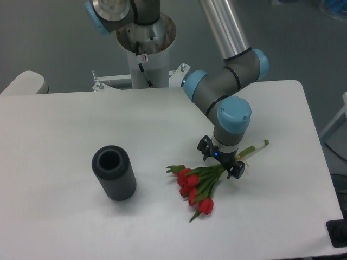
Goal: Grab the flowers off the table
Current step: 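Lower the gripper onto the tulip stems and close around them, then lift the gripped tulip bouquet up off the table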
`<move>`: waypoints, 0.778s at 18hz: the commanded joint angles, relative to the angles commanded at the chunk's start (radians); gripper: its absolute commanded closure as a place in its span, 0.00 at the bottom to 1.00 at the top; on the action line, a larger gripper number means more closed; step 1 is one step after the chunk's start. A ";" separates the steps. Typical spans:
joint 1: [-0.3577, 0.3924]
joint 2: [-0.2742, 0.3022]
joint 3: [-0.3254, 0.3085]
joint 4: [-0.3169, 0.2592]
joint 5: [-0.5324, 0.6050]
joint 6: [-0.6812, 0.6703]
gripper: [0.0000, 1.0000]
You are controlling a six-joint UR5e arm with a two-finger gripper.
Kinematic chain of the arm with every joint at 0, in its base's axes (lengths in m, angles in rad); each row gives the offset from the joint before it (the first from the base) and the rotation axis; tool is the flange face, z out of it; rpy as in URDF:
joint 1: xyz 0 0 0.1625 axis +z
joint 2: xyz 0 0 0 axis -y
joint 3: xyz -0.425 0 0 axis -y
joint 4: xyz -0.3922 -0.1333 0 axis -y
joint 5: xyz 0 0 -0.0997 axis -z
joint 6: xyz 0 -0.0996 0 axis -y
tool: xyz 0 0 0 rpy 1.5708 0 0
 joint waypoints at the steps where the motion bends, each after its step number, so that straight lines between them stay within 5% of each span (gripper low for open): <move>1: 0.000 0.000 0.003 -0.002 0.000 0.000 0.15; 3: 0.000 -0.002 0.003 0.000 0.000 0.005 0.45; 6: 0.002 -0.002 0.008 0.000 0.000 0.009 0.63; 14: 0.003 0.000 0.038 -0.005 -0.003 0.014 0.81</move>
